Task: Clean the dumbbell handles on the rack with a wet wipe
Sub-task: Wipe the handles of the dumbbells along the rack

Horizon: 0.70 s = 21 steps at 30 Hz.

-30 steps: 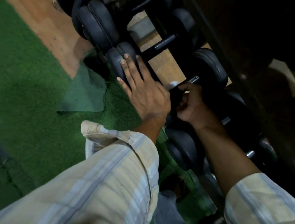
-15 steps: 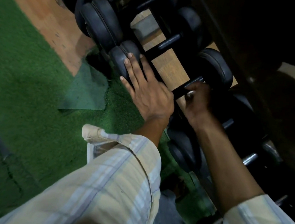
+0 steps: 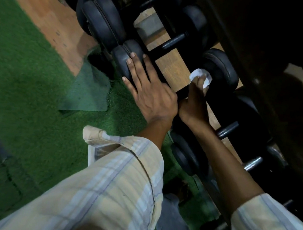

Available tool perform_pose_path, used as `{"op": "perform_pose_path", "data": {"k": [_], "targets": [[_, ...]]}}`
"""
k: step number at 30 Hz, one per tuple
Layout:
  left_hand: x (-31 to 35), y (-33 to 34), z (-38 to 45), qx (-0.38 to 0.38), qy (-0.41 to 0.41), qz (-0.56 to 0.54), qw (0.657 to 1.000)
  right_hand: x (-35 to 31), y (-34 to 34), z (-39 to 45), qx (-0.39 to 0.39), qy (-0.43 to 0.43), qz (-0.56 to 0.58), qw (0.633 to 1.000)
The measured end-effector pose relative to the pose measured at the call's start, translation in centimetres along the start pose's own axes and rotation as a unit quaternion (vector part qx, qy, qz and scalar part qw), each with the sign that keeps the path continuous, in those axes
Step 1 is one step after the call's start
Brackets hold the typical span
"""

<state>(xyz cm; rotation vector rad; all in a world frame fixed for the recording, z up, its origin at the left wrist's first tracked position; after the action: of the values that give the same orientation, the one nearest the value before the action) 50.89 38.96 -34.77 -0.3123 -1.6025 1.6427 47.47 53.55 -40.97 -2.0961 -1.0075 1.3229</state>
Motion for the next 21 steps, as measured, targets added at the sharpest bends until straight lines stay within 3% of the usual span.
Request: {"op": "perform_pose_path", "data": {"k": [6,10,14,18,21], "targets": [[-0.1,0.1,0.0,-0.003,0.004,0.006,1.000,-0.3,-1.8,1.9,-0.016,-0.121,-0.136,0.983],[0.0,-0.1,0.0,-0.002,0.003,0.004,1.000,-1.3,-2.9,2.0,-0.054,-0.142,-0.092,0.984],[0.0,-0.1,0.1,-0.006,0.002,0.007,1.000,-2.6,-1.4,-1.6,-0.108,-0.226,-0.042,0.967],[0.0,0.0,0.1,-0.006,0.003,0.000,1.000,-0.7,-3.0,-0.6,-0.038,-0.174,0.085,0.980],[-0.1,0.1,0.1,-0.006,0.001,0.001,1.000,-0.7,-5.9,0.9,0.099,-0.159,0.096,0.978]]}}
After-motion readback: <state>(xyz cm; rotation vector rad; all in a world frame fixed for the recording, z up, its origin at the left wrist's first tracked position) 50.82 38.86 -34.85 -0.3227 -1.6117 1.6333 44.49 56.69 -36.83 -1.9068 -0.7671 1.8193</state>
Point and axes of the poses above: each hand's wrist, its own z-axis towards the middle knuckle, its own y-axis out of the palm, x = y × z, the point moved 9 cm from there along z, towards the middle knuckle, and after that the axes turned 11 degrees about x, right-handed, at the moved point
